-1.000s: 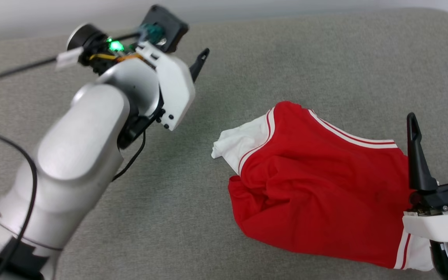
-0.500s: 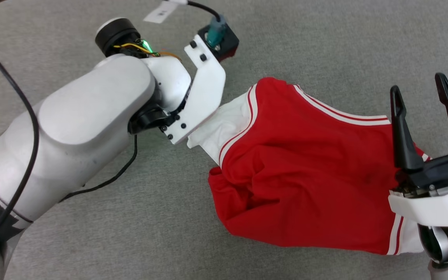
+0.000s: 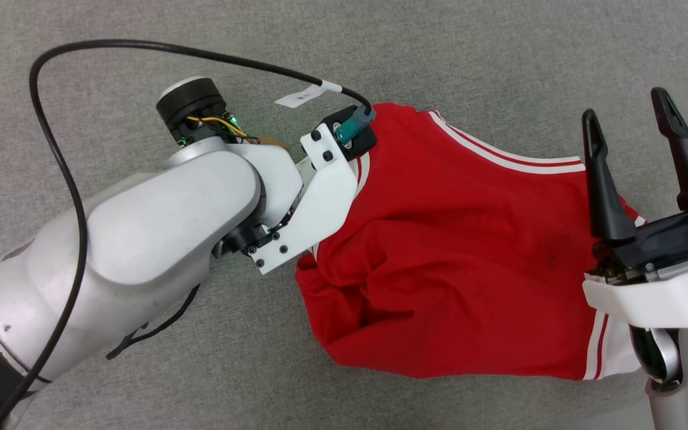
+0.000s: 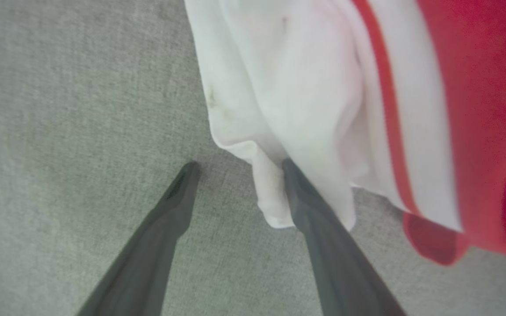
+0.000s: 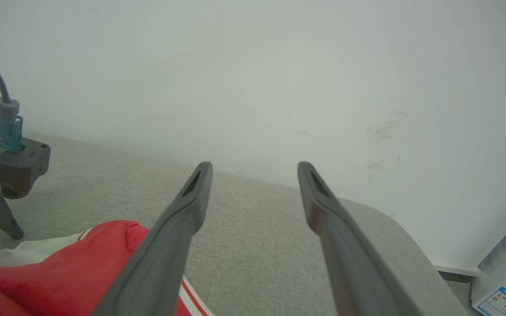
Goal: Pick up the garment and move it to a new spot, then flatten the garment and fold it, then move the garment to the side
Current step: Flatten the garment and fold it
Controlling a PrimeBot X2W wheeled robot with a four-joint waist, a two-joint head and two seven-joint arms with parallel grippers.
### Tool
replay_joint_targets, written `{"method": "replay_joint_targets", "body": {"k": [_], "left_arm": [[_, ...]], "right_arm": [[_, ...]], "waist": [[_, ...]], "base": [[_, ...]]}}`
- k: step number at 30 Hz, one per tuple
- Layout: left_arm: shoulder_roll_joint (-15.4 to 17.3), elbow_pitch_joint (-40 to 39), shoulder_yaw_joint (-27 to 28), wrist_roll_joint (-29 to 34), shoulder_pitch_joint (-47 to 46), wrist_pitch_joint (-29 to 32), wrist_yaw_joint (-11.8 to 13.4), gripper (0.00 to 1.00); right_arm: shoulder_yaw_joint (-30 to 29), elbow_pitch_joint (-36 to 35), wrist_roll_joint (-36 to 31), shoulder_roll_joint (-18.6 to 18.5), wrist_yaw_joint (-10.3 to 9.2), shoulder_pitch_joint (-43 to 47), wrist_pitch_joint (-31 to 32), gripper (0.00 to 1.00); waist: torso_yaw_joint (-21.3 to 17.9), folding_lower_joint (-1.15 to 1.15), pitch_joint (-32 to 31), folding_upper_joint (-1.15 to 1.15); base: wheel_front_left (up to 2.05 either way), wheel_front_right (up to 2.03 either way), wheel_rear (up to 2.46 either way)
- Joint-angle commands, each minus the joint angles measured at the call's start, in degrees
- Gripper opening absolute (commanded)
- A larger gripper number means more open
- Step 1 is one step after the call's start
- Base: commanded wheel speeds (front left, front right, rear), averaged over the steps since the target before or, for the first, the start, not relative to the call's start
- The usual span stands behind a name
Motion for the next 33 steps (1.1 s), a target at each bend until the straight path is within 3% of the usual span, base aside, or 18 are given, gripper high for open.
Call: {"method": "replay_joint_targets", "body": {"k": [1, 6, 12, 24, 29, 33], "left_arm": [[0.9, 0.9, -2.8, -0.3, 5.7, 1.4, -0.4, 0.00], [1.2, 2.5, -2.2, 1.4, 3.4, -3.7, -0.2, 0.00], [2.7, 5.2, -1.5, -1.0, -1.2, -11.7, -0.1, 0.00], [13.9, 19.9, -1.2, -5.4, -1.9, -19.5, 0.0, 0.00], [15.9, 26.5, -0.7, -6.9, 1.4, -21.7, 1.3, 0.00], [15.7, 29.4, -0.1, -8.5, 3.8, -23.8, 1.7, 0.00]], "right_arm": [[0.0, 0.2, -0.1, 0.2, -0.06, -0.9, -0.1, 1.00], [0.0, 0.8, -0.9, -0.3, -0.06, -1.4, -0.1, 1.00], [-1.4, 1.5, -1.1, -1.0, -0.06, 0.8, -0.1, 1.00], [-1.8, 1.1, -0.8, -2.0, -0.06, 3.2, -0.1, 1.00], [-1.9, 0.8, -0.7, -2.3, -0.06, 3.3, -0.1, 1.00], [-1.8, 1.1, -0.8, -2.3, -0.06, 3.3, -0.1, 1.00]], "waist": [[0.0, 0.00, 0.2, 0.00], [0.8, 0.00, -0.7, 0.00], [3.6, 0.00, -4.7, 0.00], [6.8, 0.00, -7.2, 0.00], [6.8, 0.00, -6.1, 0.00], [6.9, 0.00, -5.8, 0.00]], "base": [[0.00, 0.00, 0.00], [0.00, 0.00, 0.00], [0.00, 0.00, 0.00], [0.00, 0.00, 0.00], [0.00, 0.00, 0.00], [0.00, 0.00, 0.00]]}}
